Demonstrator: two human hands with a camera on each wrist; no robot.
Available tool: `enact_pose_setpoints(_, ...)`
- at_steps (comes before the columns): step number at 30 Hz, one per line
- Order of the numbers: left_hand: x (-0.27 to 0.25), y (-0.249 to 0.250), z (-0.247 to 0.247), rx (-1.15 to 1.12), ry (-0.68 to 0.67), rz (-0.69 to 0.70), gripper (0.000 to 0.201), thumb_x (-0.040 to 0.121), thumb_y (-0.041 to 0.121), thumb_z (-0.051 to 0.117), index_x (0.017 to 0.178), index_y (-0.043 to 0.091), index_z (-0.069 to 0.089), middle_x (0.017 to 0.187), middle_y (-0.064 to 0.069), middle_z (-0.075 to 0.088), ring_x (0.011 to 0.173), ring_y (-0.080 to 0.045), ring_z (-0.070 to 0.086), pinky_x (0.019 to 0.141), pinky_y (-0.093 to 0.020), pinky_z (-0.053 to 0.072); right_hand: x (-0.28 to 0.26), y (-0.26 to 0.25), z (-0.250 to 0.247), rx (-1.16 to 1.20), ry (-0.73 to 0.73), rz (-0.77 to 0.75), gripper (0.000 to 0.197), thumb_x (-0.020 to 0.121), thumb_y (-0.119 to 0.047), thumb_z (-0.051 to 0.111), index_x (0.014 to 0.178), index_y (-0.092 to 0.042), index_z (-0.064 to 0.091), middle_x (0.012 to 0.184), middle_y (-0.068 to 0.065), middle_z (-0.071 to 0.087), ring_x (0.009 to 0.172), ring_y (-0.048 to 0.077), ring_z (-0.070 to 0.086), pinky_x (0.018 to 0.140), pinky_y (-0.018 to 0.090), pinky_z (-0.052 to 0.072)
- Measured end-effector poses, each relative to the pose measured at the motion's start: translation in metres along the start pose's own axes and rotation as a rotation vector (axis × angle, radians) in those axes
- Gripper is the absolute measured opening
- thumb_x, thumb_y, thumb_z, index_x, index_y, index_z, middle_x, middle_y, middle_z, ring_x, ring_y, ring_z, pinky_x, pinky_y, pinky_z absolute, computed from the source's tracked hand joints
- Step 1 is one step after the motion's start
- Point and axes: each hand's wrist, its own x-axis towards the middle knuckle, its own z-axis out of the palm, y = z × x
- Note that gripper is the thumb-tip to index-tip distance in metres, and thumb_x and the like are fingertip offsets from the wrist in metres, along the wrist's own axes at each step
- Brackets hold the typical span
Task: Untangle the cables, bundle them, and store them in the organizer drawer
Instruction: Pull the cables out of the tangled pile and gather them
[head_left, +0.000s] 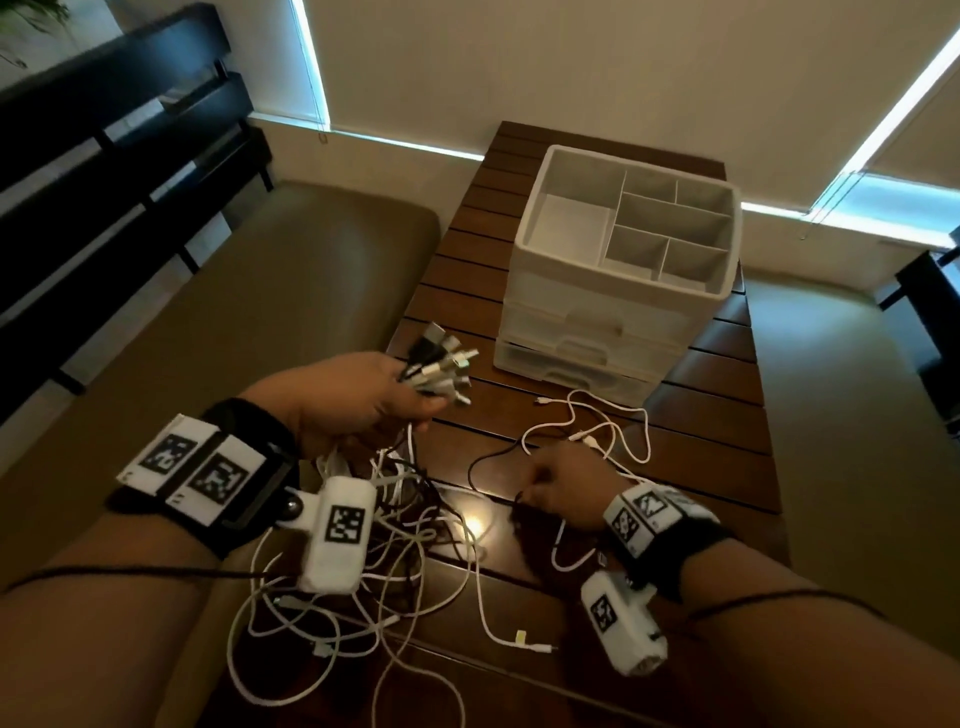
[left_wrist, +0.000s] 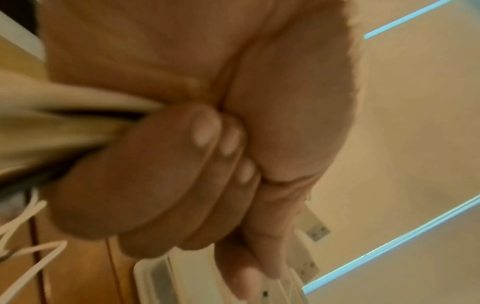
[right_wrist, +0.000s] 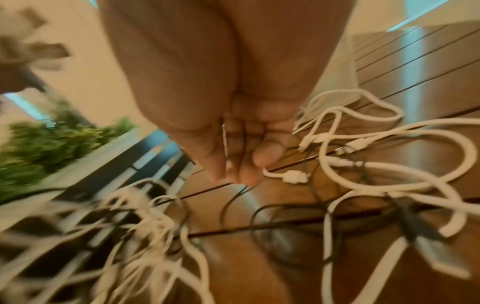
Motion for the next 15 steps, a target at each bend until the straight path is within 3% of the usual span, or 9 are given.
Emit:
enact_pose_setpoints(3,0.01,-0.009,0.014,0.063,-0.069,-0.115,0.017,0.083,0.024,0.068,0.074,0.013,0.061,0.054,0.003,0.046,0.043,-0.009,0.035,0.041,-0.022,0.03,0.024,0.028,-0.005,-0.064,0.151,0.133,0.015,0.086,-0.02,0.065,0.099,-0.014,0.069,0.103,0.003,0.069,0.098,0.019,0.063,0.079,0.027,0.049)
enact_pose_setpoints(5,0.016,-0.018,0.021,0.096,-0.103,-0.173,0.021,0.079,0.03,0.073,0.078,0.013,0.061,0.058,0.002,0.046,0.045,-0.009,0.037,0.041,-0.021,0.031,0.037,0.034,-0.003,-0.155,0.148,0.098,0.023,0.089,-0.022,0.061,0.112,-0.016,0.064,0.111,0.006,0.067,0.105,0.025,0.062,0.081,0.029,0.048)
enact_pose_setpoints(8,0.025,-0.033,0.027,0.051,-0.153,-0.229,0.044,0.067,0.047,0.076,0.084,0.012,0.056,0.058,0.003,0.042,0.045,-0.009,0.032,0.04,-0.021,0.028,0.052,0.035,0.001,-0.285,0.123,-0.025,0.041,0.089,-0.014,0.059,0.128,-0.025,0.054,0.128,0.004,0.054,0.112,0.026,0.058,0.085,0.03,0.049)
enact_pose_setpoints(10,0.027,-0.041,0.028,-0.024,-0.163,-0.224,0.043,0.07,0.051,0.072,0.076,0.013,0.054,0.056,0.004,0.039,0.044,-0.009,0.029,0.039,-0.019,0.026,0.062,0.036,0.0,-0.392,0.135,-0.02,0.054,0.087,-0.01,0.061,0.135,-0.031,0.048,0.133,0.004,0.044,0.117,0.027,0.052,0.091,0.036,0.05)
enact_pose_setpoints(15,0.034,-0.05,0.023,-0.296,-0.126,-0.146,0.037,0.076,0.045,0.066,0.063,0.014,0.05,0.047,0.006,0.034,0.037,-0.006,0.027,0.034,-0.015,0.023,0.077,0.048,-0.007,-0.505,0.137,0.086,0.028,0.091,-0.02,0.055,0.118,-0.015,0.058,0.125,0.011,0.047,0.113,0.032,0.052,0.09,0.041,0.049)
